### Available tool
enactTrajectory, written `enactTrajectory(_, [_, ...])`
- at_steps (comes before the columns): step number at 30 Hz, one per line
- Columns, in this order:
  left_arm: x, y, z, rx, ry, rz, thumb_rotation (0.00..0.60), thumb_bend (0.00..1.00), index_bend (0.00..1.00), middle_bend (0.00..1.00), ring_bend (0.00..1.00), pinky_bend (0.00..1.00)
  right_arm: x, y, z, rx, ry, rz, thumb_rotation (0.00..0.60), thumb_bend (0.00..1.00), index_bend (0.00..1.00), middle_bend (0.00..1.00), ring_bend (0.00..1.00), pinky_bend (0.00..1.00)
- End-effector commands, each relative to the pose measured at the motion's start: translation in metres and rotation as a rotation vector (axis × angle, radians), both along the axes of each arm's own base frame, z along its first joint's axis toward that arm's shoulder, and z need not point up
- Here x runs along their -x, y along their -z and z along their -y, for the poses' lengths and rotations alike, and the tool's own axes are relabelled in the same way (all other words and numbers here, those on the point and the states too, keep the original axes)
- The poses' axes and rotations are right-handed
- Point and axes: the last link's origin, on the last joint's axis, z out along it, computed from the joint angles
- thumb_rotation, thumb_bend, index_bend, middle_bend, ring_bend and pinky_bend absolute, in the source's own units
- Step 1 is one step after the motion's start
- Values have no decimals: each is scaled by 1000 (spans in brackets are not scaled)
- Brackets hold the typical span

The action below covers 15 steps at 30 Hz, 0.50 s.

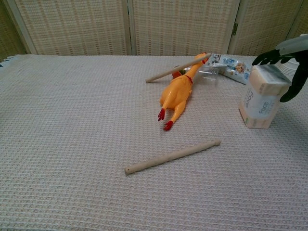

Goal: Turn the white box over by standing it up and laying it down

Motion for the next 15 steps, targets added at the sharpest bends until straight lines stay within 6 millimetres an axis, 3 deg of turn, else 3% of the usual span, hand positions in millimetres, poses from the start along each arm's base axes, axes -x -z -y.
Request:
enactTrajectory(1, [0, 0, 0, -1, 0, -1, 600, 627, 164, 0, 0, 200, -1, 1, 2, 10, -5, 1, 600, 44, 39, 175, 0, 0])
enactTrajectory(7, [0, 0, -1, -3, 2, 0, 600, 628, 164, 0, 0, 200, -2, 1, 4, 43, -25, 5, 600, 52, 230, 312, 68, 0])
enactTrajectory(11, [0, -1, 0, -6, 4, 0, 600, 627, 164, 0, 0, 199, -3, 1, 6, 81, -54, 12, 600, 126, 328, 370, 131, 0])
enactTrajectory(15, [-1, -1, 2, -2, 3, 2, 600, 627, 165, 0, 0, 200, -4, -3, 5, 130, -82, 84, 600, 157, 373, 411, 178, 0])
